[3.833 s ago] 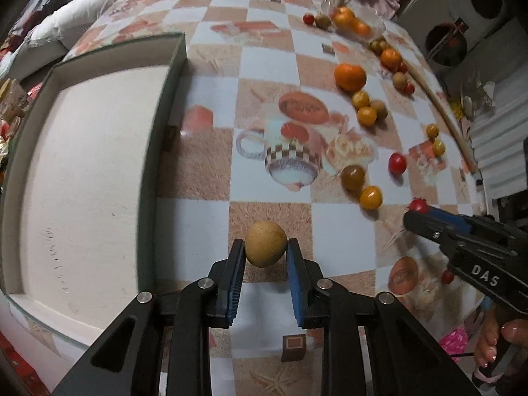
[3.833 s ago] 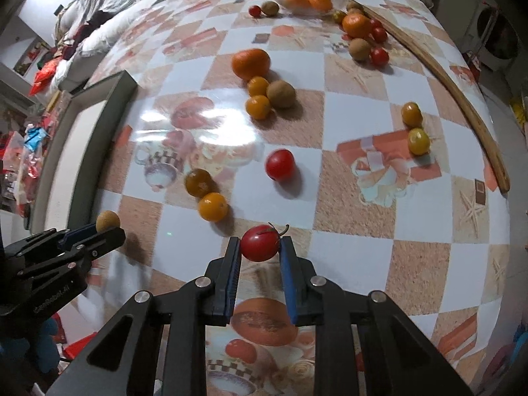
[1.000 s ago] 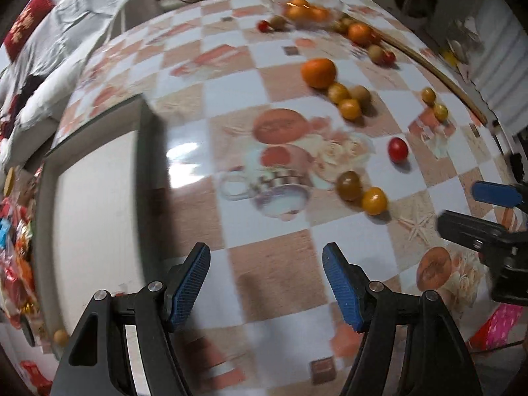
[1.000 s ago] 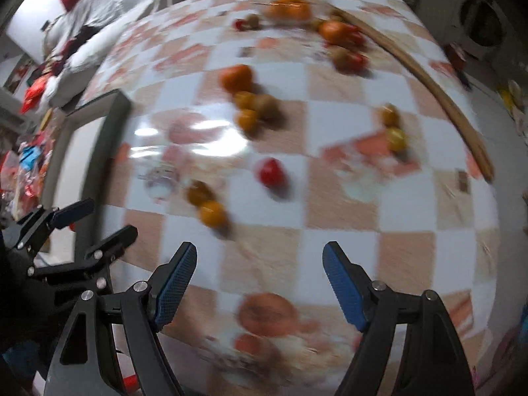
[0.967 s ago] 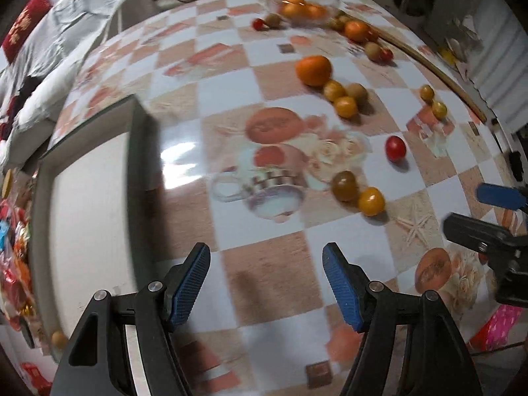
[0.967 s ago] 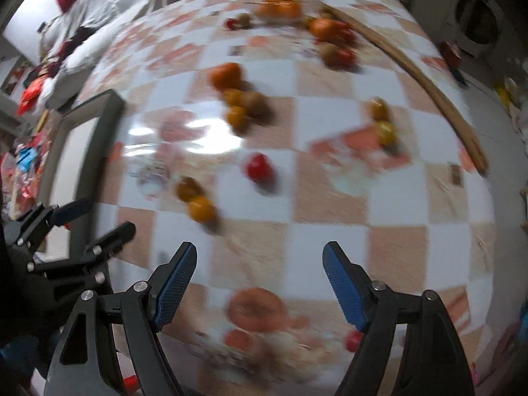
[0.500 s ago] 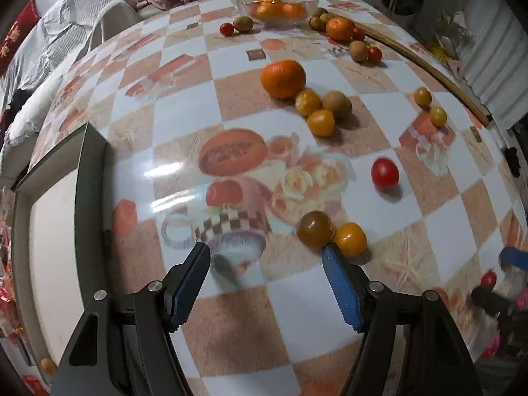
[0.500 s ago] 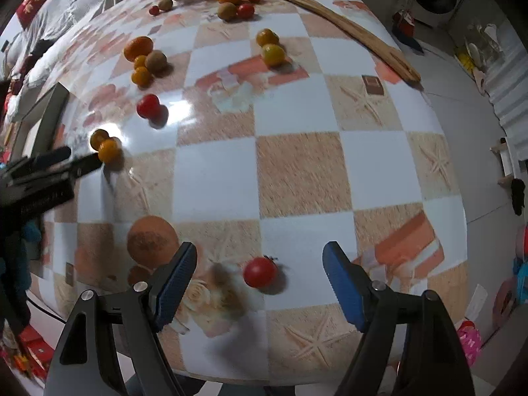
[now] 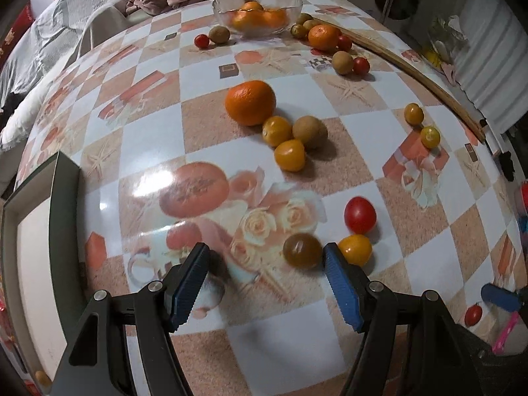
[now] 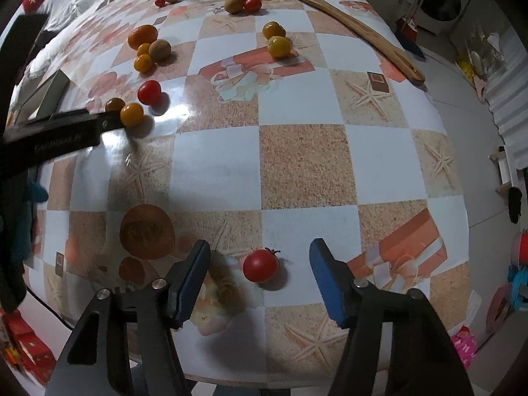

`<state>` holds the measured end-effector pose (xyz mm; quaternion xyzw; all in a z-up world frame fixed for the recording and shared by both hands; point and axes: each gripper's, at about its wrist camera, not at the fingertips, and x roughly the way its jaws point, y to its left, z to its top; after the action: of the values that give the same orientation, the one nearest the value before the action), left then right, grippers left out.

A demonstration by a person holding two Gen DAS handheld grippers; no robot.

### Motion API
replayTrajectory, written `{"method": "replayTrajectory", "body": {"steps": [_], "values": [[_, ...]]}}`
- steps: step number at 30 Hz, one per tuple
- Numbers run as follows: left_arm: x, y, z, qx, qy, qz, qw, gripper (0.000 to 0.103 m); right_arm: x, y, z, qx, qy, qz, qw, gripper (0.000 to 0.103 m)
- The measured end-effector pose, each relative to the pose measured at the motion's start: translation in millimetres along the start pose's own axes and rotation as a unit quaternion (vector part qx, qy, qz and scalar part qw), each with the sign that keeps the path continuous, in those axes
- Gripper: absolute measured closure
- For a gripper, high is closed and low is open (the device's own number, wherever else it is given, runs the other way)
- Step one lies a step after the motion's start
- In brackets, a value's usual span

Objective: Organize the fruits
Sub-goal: 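Close left tool on a dark brown tomato while right tool grasps a red cherry tomato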

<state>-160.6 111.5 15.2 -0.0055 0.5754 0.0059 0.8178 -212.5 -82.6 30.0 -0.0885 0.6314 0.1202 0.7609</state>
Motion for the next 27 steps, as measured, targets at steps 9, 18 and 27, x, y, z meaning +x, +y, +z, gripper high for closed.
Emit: {"method": "replayTrajectory", "body": {"steps": [9, 18, 27], "values": [[-1, -8, 6, 0.003, -0.001, 0.003, 1.0, 0.051, -6, 0, -5, -0.013, 0.0, -0.006, 1.0, 0.081], [-8, -4, 7, -0.017, 0.015, -0.047, 0.9986, 0.08, -10, -15, 2, 0.041, 0.006, 0.057, 0.998, 0.082], [-30, 20, -4, -0.054, 0.006, -0.05, 0.9973, 0.08, -18, -5, 12, 0.032, -0.001, 0.074, 0.997, 0.082]]}}
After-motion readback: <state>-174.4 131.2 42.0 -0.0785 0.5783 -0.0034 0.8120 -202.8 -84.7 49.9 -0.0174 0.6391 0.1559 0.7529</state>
